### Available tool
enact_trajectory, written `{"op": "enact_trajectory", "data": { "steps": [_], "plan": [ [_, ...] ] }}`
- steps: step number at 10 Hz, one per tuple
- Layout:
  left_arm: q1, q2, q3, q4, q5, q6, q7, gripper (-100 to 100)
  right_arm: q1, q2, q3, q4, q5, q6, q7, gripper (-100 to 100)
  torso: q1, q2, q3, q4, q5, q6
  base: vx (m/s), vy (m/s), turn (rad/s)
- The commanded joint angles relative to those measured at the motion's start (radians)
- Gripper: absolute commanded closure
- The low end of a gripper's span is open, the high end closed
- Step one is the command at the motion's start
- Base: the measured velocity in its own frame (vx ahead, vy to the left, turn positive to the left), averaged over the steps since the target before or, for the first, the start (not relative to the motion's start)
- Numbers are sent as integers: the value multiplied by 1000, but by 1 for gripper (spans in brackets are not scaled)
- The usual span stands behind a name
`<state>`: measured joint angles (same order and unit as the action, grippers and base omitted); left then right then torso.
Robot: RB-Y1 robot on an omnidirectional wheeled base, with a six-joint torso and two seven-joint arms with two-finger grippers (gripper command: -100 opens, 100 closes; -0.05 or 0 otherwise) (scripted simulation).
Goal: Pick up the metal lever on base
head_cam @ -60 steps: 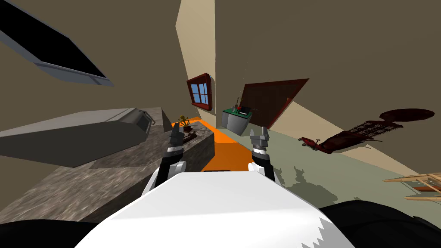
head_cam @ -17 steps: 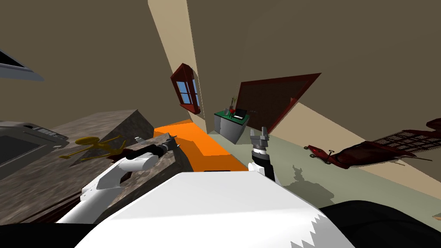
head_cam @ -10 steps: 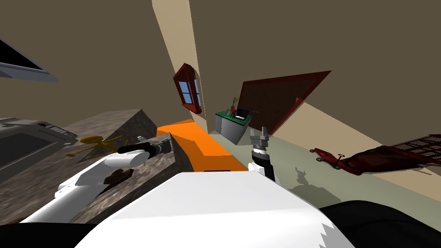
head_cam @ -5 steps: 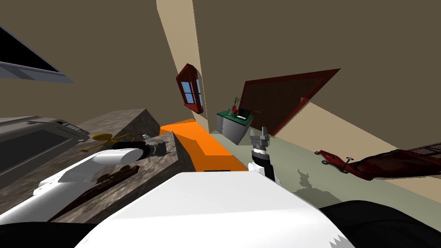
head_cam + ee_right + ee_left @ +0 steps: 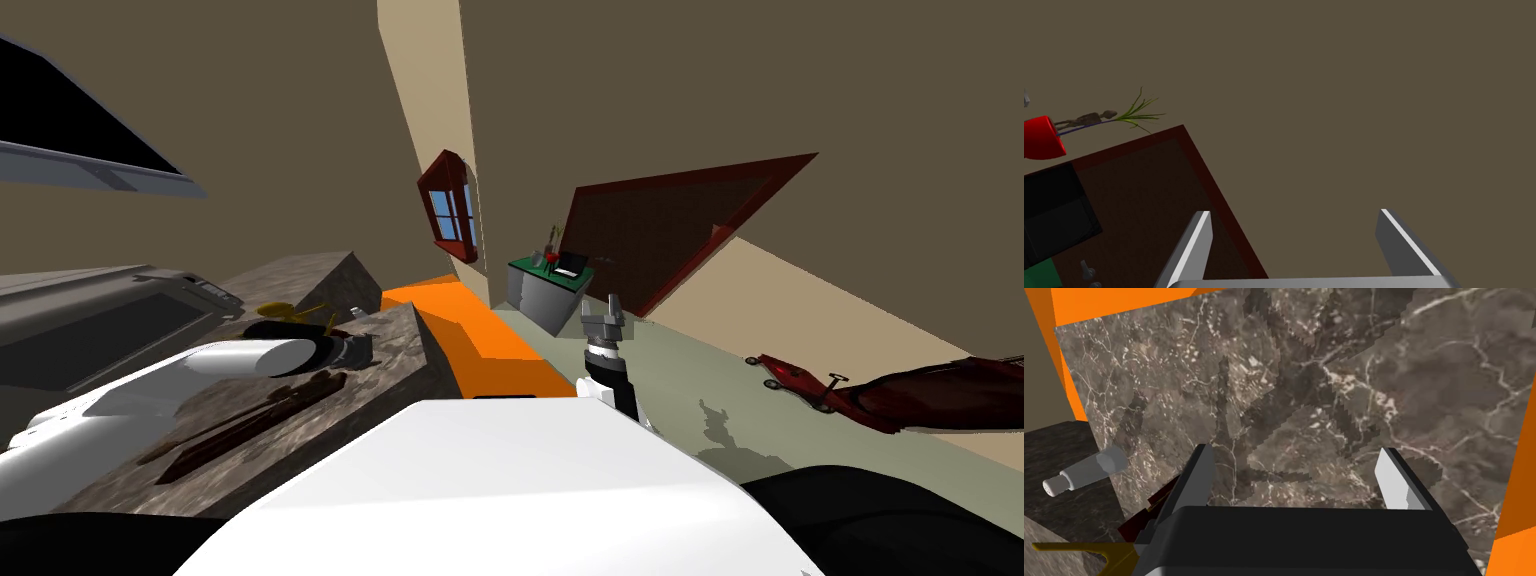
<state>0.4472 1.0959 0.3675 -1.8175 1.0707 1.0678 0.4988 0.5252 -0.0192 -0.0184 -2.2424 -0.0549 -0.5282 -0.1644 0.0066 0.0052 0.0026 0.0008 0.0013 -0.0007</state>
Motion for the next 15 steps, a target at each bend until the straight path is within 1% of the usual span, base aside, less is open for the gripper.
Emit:
{"op": "enact_trajectory", "data": {
  "steps": [1,3,5,6,7,8,9,10,11,12,13,14,15],
  "plan": [
    [7,50,2,36,50,41,14,-100,0,0,0,0,0,0,0,0,0,0,0,0,0,0,-73,144,90],
    [22,110,6,72,102,78,28,-100,0,0,0,0,0,0,0,0,5,0,0,0,1,0,-57,170,64],
    [36,154,7,100,141,102,36,-100,0,0,0,0,0,0,0,0,5,2,1,1,1,0,-81,163,56],
    [42,170,5,111,155,109,39,-100,0,0,0,0,0,0,0,0,5,2,1,0,1,0,-69,166,49],
    [55,187,-3,129,174,119,42,-100,0,0,0,0,0,0,0,0,5,2,1,0,1,0,-37,195,45],
    [47,177,1,118,162,112,41,-100,0,0,0,0,0,0,0,0,6,0,0,0,2,0,-11,87,-9],
    [48,179,1,120,164,115,41,0,0,0,0,0,0,0,0,0,0,-1,-1,0,1,1,-7,5,-17],
    [23,214,-49,154,198,75,65,-100,0,0,0,0,0,0,0,0,-5,-2,-1,-1,0,1,-79,18,-214],
    [23,214,-66,154,198,75,65,-100,0,0,0,0,0,0,0,0,-6,0,0,0,-1,2,-85,29,-156],
    [-3,249,-100,187,231,36,89,-100,0,0,0,0,0,0,0,0,-5,1,1,0,-1,1,-108,42,-215],
    [-3,249,-132,187,231,36,89,-100,0,0,0,0,0,0,0,0,-5,3,1,0,-1,2,-94,30,-127],
    [-28,285,-167,221,264,-4,113,-100,0,0,0,0,0,0,0,0,-5,2,2,1,-1,1,-109,19,-198],
    [-28,285,-199,221,264,-4,113,-100,0,0,0,0,0,0,0,0,-5,3,2,1,-1,2,-94,18,-133]
  ]
}}
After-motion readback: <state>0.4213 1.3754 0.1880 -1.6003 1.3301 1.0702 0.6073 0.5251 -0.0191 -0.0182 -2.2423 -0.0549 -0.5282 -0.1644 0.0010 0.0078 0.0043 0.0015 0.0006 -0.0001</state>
